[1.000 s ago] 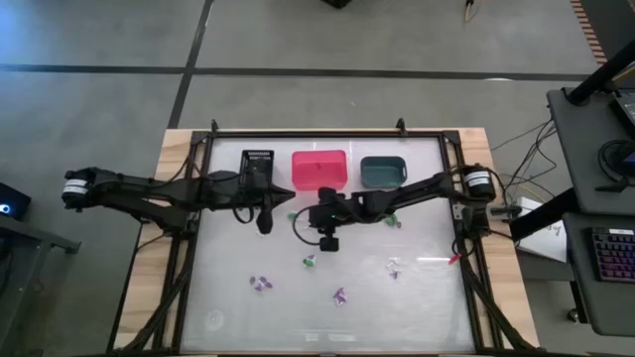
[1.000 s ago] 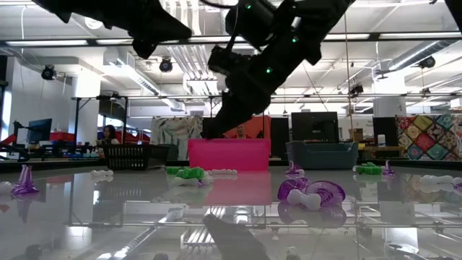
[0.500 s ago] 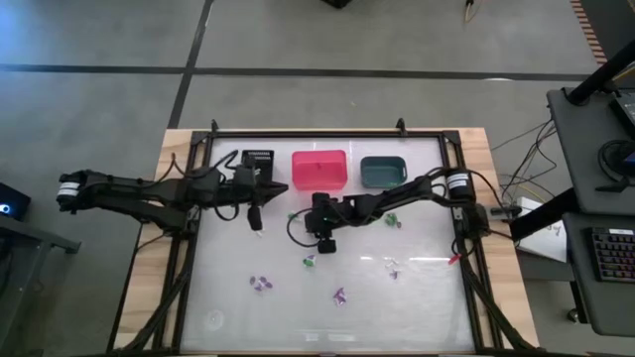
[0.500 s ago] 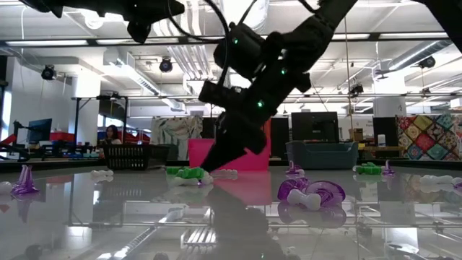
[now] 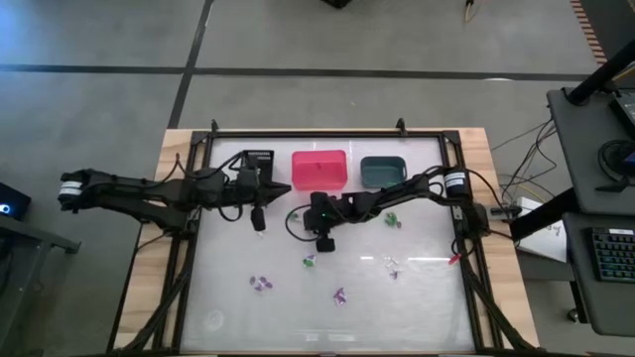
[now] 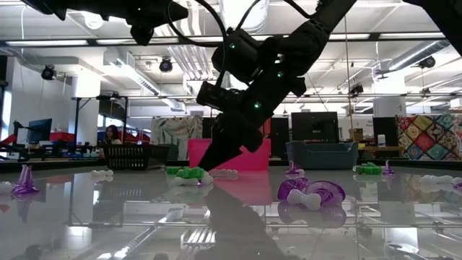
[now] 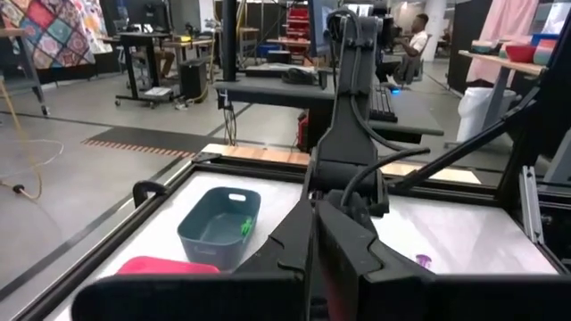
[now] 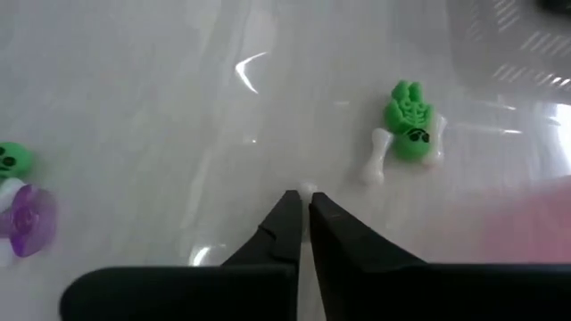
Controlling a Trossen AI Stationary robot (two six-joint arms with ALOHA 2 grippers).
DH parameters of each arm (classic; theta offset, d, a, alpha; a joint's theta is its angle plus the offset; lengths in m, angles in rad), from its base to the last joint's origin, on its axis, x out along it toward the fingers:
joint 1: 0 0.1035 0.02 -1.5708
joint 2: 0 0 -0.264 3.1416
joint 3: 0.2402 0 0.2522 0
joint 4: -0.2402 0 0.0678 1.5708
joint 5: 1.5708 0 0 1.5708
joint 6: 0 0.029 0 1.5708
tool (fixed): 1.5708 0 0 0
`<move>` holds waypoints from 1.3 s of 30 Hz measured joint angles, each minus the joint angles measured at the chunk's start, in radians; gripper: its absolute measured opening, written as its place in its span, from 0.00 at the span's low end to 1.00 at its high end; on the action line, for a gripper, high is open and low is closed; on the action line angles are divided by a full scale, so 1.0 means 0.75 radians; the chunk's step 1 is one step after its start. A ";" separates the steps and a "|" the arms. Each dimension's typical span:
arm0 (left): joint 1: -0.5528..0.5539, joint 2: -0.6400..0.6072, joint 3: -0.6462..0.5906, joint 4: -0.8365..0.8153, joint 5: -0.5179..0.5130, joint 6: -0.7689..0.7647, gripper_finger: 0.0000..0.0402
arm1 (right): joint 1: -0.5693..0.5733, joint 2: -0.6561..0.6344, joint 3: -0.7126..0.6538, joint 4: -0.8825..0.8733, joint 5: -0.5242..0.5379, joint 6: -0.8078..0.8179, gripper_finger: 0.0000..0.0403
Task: Sort Halloween decoration
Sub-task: Put the white bone toy into the black bin
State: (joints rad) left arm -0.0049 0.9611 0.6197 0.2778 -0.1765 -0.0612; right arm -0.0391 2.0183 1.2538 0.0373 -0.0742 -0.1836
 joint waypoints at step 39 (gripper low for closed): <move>0.000 -0.499 -0.002 -0.407 0.000 -0.035 0.00 | -0.298 0.440 0.855 0.257 -0.046 0.281 0.12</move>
State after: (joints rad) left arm -0.0051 0.5871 0.6186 -0.0275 -0.1768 -0.0872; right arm -0.2623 2.3485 1.8950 0.2302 -0.1085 0.0269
